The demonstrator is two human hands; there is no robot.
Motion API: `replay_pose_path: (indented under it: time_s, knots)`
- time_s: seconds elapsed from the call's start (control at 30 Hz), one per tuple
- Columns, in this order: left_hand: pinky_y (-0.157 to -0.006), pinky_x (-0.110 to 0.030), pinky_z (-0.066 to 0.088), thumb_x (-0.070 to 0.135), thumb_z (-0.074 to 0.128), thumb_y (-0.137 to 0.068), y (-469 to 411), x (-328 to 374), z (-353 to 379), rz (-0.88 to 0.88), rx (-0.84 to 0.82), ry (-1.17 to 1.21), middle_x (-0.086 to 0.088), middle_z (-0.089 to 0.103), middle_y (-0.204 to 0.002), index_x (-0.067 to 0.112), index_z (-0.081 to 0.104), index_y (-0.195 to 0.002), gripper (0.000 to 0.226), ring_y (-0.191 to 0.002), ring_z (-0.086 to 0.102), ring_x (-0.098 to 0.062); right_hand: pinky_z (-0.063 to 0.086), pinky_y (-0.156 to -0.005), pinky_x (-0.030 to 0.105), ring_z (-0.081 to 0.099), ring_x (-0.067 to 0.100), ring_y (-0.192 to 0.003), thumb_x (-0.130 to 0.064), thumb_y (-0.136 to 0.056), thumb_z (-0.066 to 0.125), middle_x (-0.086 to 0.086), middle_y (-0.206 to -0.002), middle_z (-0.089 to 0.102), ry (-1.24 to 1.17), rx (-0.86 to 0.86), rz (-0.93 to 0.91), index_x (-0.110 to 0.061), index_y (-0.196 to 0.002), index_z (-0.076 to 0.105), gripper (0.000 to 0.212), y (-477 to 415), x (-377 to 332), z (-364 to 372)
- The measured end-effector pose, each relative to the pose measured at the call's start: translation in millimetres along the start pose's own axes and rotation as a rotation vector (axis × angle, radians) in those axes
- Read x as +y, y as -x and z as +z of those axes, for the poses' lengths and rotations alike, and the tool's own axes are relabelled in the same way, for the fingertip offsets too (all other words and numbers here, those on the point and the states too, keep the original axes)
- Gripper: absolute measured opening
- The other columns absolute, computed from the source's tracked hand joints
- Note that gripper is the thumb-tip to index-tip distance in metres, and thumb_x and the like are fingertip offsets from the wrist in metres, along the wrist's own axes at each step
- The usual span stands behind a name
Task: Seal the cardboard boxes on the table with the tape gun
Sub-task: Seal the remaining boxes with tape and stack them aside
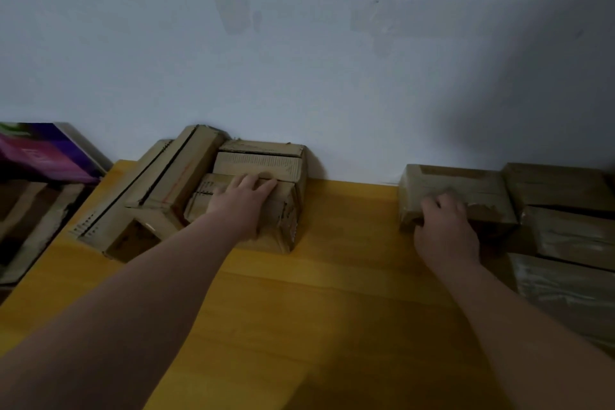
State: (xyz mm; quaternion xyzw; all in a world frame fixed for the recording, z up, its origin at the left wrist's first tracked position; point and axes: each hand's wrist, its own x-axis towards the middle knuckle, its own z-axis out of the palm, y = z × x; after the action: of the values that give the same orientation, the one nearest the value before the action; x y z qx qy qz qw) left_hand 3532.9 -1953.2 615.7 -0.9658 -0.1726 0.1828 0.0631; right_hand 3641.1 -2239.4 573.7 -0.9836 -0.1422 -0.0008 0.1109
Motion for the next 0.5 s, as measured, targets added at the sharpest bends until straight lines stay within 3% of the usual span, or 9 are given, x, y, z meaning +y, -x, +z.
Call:
replay_pose_path:
  time_s: [0.13, 0.23, 0.33, 0.5]
  knots:
    - [-0.114, -0.052, 0.025, 0.040, 0.081, -0.070, 1, -3, 3, 0.029, -0.010, 0.047, -0.004, 0.011, -0.155, 0.034, 0.002, -0.152, 0.114, -0.143, 0.017, -0.030, 0.037, -0.071, 0.022, 0.040, 0.014, -0.108, -0.016, -0.091, 0.058, 0.000, -0.119, 0.048, -0.103, -0.041, -0.046, -0.019, -0.114, 0.055, 0.024, 25, -11, 0]
    - [-0.115, -0.052, 0.024, 0.052, 0.079, -0.067, 10, -2, 5, 0.057, -0.012, 0.068, -0.007, 0.014, -0.151, 0.033, 0.005, -0.152, 0.114, -0.140, 0.019, -0.033, 0.039, -0.082, 0.024, 0.041, 0.015, -0.117, -0.020, -0.092, 0.060, -0.002, -0.124, 0.047, -0.144, -0.115, -0.058, -0.020, -0.124, 0.053, 0.033, 47, -23, -2]
    - [-0.116, -0.054, 0.020, 0.064, 0.072, -0.067, 27, 0, 14, 0.075, -0.028, 0.102, -0.008, 0.017, -0.146, 0.033, 0.005, -0.152, 0.112, -0.137, 0.022, -0.033, 0.039, -0.088, 0.026, 0.044, 0.018, -0.118, -0.021, -0.091, 0.061, -0.001, -0.121, 0.048, -0.180, -0.151, -0.060, -0.021, -0.122, 0.054, 0.031, 74, -35, -1]
    - [-0.115, -0.058, 0.012, 0.072, 0.063, -0.070, 71, -1, 36, 0.166, -0.046, 0.098, -0.008, 0.013, -0.149, 0.033, -0.004, -0.151, 0.112, -0.139, 0.020, -0.033, 0.042, -0.088, 0.027, 0.049, 0.017, -0.114, -0.021, -0.091, 0.060, -0.001, -0.118, 0.053, -0.244, -0.261, -0.041, -0.021, -0.125, 0.055, 0.034, 137, -60, -4]
